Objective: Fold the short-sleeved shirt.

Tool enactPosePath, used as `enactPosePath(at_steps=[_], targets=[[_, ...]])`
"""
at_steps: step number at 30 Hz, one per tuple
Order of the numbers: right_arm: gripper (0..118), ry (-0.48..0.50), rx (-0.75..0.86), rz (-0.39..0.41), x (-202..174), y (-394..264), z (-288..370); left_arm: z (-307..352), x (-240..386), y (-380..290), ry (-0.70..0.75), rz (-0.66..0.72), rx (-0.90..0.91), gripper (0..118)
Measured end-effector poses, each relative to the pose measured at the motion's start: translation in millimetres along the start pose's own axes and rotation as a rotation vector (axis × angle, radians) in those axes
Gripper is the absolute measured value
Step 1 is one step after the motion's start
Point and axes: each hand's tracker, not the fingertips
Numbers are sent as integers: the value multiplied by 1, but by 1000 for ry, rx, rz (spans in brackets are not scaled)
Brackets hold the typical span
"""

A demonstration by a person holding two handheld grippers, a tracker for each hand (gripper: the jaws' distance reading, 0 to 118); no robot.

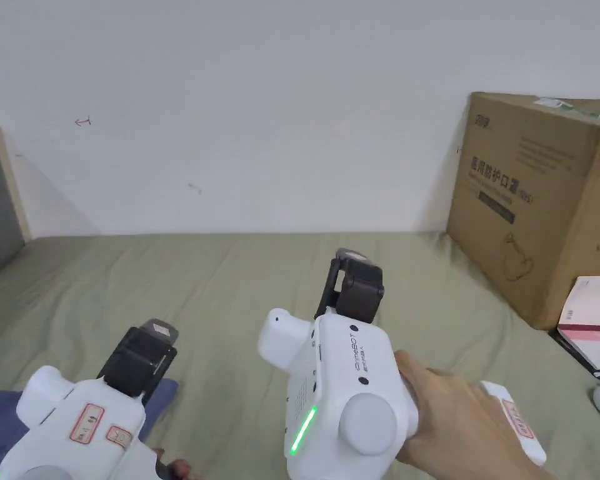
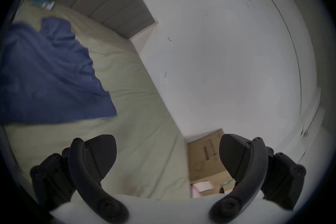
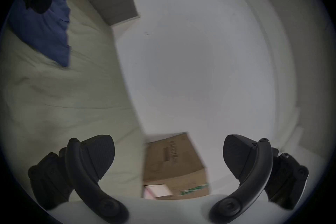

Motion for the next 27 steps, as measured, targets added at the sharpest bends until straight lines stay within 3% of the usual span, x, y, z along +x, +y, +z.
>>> enactPosePath(at_steps=[1, 2, 4, 6, 8, 9, 10, 12, 15, 17, 22, 24, 25, 27], targets=[[117, 25, -17, -46, 2, -2, -5, -1, 6, 1, -5, -53, -14, 114], [117, 36, -53, -146, 9, -3, -10, -2, 19, 5, 5, -145, -40, 115], [117, 57, -73, -452, 39, -14, -11, -3, 46, 14, 6, -389, -24, 115], [117, 108, -103, -869, 74, -35, -12, -1, 81, 14, 51, -702, 41, 115], [117, 114, -78, -1237, 93, -64, -7, 3, 106, 8, 63, -922, 130, 117], [117, 95, -101, -1374, 91, -80, -4, 6, 114, 1, 66, -1010, 161, 118], [117, 51, -114, -1461, 88, -95, -2, 8, 119, -6, 63, -1091, 182, 118], [117, -30, -146, -1494, 71, -109, 7, 13, 118, -19, 45, -1188, 194, 118], [117, -47, -226, -1364, 57, -108, 12, 11, 113, -27, 41, -1147, 113, 118], [117, -47, -189, -1272, 57, -102, 17, 9, 110, -25, 36, -1109, 83, 118], [117, -162, -75, -1165, 71, -80, 29, 15, 118, -9, 36, -1033, 98, 118], [117, -152, 9, -1129, 72, -74, 35, 16, 123, -4, 56, -1018, 91, 117], [117, -140, 17, -1105, 72, -72, 38, 17, 122, -3, 55, -1019, 95, 113], [117, -146, -37, -1057, 70, -65, 41, 20, 119, -5, 54, -1039, 132, 82]])
